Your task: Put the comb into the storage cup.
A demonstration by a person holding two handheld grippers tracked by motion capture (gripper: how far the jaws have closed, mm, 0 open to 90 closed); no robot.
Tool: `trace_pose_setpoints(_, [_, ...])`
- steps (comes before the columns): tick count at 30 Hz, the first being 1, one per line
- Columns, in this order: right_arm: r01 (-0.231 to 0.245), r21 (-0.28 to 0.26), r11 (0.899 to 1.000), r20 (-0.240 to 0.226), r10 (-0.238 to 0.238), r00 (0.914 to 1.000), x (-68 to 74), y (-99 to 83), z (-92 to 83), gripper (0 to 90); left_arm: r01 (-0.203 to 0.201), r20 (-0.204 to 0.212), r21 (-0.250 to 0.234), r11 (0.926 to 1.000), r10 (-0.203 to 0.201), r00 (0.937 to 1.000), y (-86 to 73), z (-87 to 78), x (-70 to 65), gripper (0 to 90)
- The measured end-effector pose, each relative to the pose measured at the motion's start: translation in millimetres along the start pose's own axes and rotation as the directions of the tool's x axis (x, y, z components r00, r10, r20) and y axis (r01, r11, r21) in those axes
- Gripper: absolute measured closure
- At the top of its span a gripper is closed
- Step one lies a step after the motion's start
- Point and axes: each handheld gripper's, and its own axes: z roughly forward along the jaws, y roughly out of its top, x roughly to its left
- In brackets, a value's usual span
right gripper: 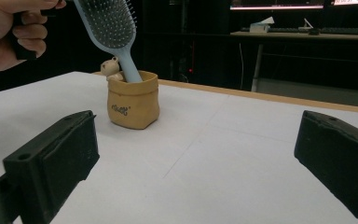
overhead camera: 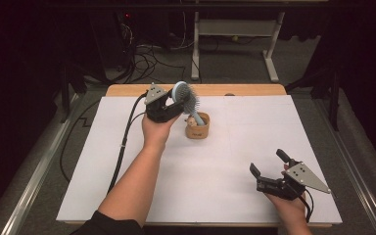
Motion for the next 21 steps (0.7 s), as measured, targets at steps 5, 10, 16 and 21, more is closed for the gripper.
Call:
trace_pose_setpoints(5, [-0.001, -0.002, 1.0, 0.003, 0.001, 1.0, -0.4, 0.3, -0.5, 0.2, -0.006, -0.009, 0.006, 1.0, 0.006, 0.9999, -0.3, -0.1, 2.5, 46.8])
trace_pose_setpoints(10, [0.001, -0.003, 1.0, 0.002, -0.001, 1.0, -0.6, 0.4, -0.6, 0.2, -0.017, -0.014, 0.011, 0.9998, 0.017, 0.9998, -0.5, -0.3, 3.5, 45.4])
trace_pose_setpoints(16, [-0.005, -0.001, 1.0, 0.0, 0.005, 1.0, -0.6, 0.3, -0.2, 0.2, -0.026, -0.022, 0.023, 0.9994, 0.027, 0.9994, -0.5, -1.2, 4.4, 43.2])
trace_pose_setpoints(21, [-0.006, 0.003, 1.0, 0.002, 0.006, 1.0, -0.4, 0.2, -0.1, 0.2, -0.024, -0.028, 0.033, 0.9992, 0.025, 0.9993, -0.6, -1.8, 5.8, 40.8])
